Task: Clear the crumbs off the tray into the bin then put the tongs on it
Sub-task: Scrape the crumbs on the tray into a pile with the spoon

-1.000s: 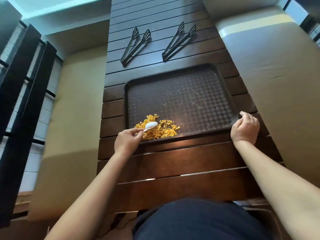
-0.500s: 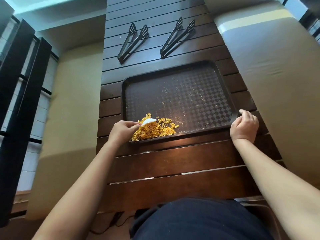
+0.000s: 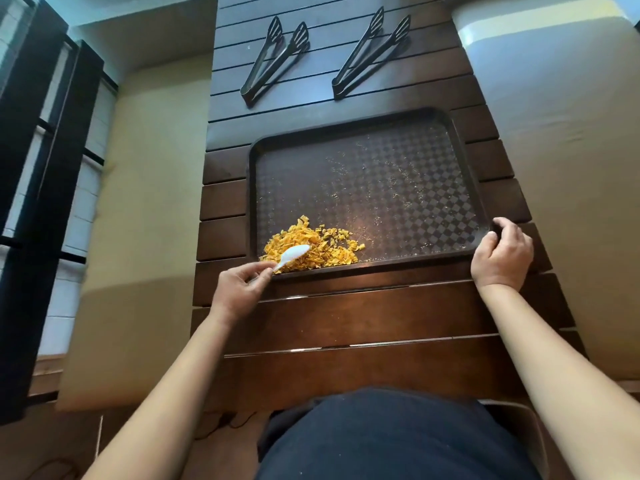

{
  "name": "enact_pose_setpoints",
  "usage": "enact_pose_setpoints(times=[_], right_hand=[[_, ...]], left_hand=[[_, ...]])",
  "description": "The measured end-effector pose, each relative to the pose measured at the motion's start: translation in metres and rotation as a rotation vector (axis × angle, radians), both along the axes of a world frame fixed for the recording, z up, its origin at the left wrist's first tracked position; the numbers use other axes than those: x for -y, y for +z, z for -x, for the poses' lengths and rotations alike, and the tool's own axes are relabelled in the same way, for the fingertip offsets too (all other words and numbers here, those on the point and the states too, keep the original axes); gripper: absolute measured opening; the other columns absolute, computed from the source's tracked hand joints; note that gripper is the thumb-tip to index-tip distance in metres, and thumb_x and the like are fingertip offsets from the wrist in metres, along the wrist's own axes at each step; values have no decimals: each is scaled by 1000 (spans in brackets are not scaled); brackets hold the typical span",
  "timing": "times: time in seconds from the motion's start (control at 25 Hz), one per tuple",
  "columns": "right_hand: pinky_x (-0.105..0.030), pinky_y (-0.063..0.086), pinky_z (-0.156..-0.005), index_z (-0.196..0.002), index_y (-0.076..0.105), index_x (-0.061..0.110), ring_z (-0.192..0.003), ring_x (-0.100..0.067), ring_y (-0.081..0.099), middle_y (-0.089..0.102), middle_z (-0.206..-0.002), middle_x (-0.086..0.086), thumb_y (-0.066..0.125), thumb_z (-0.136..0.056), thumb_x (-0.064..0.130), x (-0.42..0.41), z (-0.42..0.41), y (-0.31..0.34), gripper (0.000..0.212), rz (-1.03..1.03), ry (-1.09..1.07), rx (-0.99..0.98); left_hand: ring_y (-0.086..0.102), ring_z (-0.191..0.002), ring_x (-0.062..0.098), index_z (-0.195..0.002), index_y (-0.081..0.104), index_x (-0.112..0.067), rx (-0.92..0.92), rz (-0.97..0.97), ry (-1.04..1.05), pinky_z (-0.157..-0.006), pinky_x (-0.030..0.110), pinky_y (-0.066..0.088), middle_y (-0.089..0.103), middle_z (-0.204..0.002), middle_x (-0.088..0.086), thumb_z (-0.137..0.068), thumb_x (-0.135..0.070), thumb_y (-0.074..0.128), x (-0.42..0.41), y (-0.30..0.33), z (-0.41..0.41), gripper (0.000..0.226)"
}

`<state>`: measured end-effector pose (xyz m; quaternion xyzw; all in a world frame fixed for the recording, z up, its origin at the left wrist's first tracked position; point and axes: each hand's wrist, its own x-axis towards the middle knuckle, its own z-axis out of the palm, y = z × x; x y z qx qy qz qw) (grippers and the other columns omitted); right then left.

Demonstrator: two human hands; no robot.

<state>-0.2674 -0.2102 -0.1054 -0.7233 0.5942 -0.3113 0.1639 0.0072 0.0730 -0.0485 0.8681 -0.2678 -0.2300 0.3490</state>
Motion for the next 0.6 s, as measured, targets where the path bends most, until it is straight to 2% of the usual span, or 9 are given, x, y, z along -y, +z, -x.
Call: enact_pose_setpoints(times=[0.12,0.24,0.32,0.36,0.48,0.6], right_hand=[[-43,40,-87,-106,62,-5,-93,-44,55,64,-103,-26,36,-79,17,0,-1,1,44,9,21,-9],[-43,40,-88,-106,62,-5,-93,-44,56,65,-102,-26,34,-77,21,-1,-1,1,48,10,31,-18],[-43,40,-88,-106,62,-5,-93,-44,56,65,-102,-26,34,-77,21,-1,-1,1,48,0,32,-22],[-43,40,-88,-106,62,-5,-93,-44,56,64,-102,-26,33,-76,21,-1,-1,1,49,-5,26,-25],[-43,39,-87,-110,61,-3,-94,-44,54,64,-105,-25,34,-72,16,0,-4,7,51,-38,-15,-31],[-43,37,-92,-116,61,2,-101,-42,50,64,-110,-22,32,-68,10,0,-12,17,56,-99,-74,-25]], left_hand=[[61,-76,4,-103,72,-12,41,-14,74,-66,6,45,71,-93,2,-85,-14,66,-12,-6,-1,19],[61,-70,-6,-101,73,-11,108,42,178,-66,1,45,72,-94,3,-84,-14,67,-13,-7,-9,19],[60,-69,-4,-101,73,-9,109,74,195,-64,-1,44,70,-93,1,-84,-14,68,-8,-4,-8,19],[61,-74,2,-102,73,-8,103,71,161,-66,1,46,70,-93,0,-84,-14,68,-6,-3,-6,20],[64,-84,9,-104,72,-12,105,11,91,-76,20,53,67,-95,-6,-84,-18,67,-6,-4,-1,22],[60,-77,12,-102,73,-11,110,37,242,-73,23,48,67,-89,-4,-87,-19,64,-3,-5,-8,19]])
